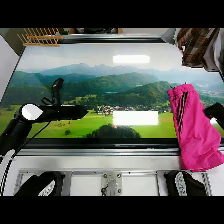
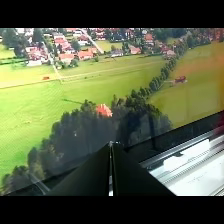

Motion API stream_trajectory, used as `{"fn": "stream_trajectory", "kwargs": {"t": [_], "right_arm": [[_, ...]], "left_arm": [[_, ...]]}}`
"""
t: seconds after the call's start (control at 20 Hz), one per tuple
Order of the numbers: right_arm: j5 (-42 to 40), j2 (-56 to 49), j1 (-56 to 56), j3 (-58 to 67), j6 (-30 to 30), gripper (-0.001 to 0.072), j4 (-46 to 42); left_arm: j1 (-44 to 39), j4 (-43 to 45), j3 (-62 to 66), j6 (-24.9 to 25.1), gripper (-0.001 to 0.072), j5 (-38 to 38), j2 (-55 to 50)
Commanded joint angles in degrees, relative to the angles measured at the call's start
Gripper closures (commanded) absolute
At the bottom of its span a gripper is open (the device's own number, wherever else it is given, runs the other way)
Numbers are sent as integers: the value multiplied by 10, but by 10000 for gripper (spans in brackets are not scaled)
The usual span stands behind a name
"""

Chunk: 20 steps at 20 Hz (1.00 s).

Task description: Fold the clothes and pants, and hang the long-sleeved shirts on hangers.

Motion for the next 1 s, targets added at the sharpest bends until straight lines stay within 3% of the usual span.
{"fn": "stream_trajectory", "kwargs": {"t": [0.0,0.05,0.1,0.2,0.25,0.95], "right_arm": [[-10,15,136,-3,-15,44,80],[-10,10,167,-3,-15,45,80],[-10,3,194,-3,-15,116,80],[-10,-10,234,-3,-15,572,80],[-10,-16,247,-3,-15,701,80],[18,-26,257,-3,-15,704,83]], "left_arm": [[0,0,0,1,691,3,0],[0,0,0,1,691,2,0],[0,0,0,1,691,2,0],[0,0,0,1,691,1,0],[0,0,0,1,691,2,0],[0,0,0,1,691,2,0]]}}
